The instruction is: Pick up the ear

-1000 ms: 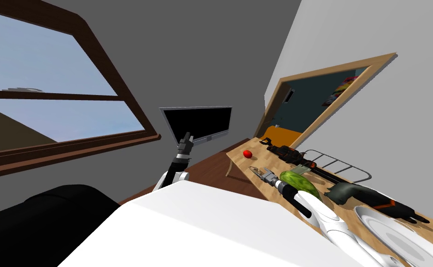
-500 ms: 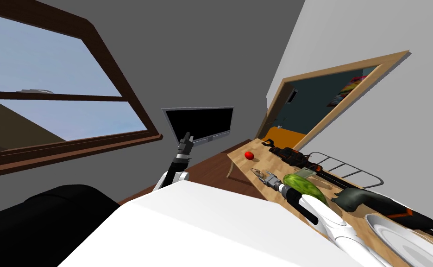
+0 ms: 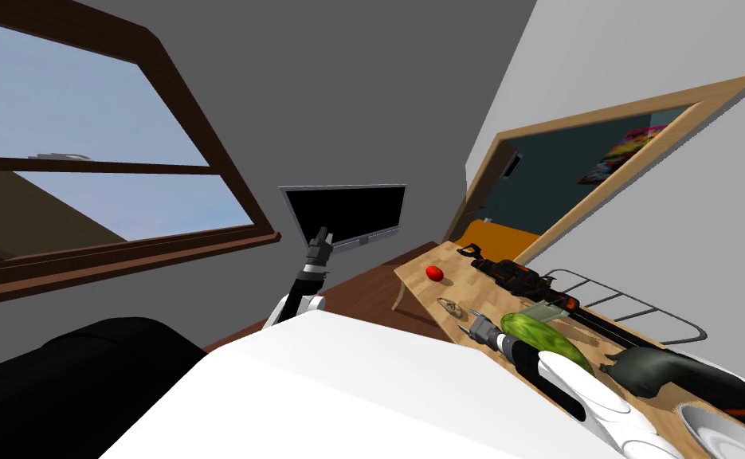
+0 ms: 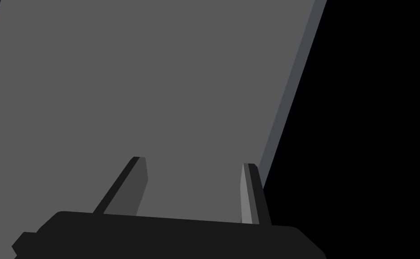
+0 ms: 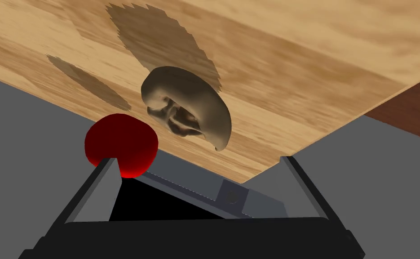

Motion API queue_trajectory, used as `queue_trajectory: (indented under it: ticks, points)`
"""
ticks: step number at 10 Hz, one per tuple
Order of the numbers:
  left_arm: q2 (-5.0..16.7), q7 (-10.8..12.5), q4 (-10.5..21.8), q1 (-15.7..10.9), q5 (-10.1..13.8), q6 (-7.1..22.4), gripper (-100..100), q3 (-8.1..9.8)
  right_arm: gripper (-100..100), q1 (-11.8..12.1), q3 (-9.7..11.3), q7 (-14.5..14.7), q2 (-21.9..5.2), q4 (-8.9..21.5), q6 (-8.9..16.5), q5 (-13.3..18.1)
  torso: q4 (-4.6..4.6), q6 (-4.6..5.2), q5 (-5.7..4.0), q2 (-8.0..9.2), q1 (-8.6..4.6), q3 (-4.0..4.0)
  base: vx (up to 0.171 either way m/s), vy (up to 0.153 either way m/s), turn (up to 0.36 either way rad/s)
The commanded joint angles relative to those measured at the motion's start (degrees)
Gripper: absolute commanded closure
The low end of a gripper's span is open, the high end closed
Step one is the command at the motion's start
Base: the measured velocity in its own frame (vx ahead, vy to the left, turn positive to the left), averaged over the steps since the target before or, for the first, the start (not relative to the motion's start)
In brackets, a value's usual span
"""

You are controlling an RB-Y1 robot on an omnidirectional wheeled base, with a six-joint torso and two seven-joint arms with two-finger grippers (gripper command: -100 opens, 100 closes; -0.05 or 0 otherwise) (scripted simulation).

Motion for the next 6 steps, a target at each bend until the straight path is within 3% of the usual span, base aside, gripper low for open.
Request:
queue_trajectory:
  ticks: [1, 6]
  points:
    - [0.0, 0.0, 0.0, 0.0, 0.0, 0.0, 0, 0.00, -100, 1.4, 0.9, 0.1, -1.7, -0.3, 0.0, 1.8, 0.00, 0.00, 0.00, 0.00, 0.00, 0.00, 0.091, 0.015, 0.047]
    - [0.0, 0.0, 0.0, 0.0, 0.0, 0.0, 0, 0.00, -100, 3.4, 2.6, 1.4, -5.2, 0.5, -0.5, 6.4, -0.01, 0.00, 0.01, -0.08, 0.03, -0.04, 0.093, 0.018, 0.024]
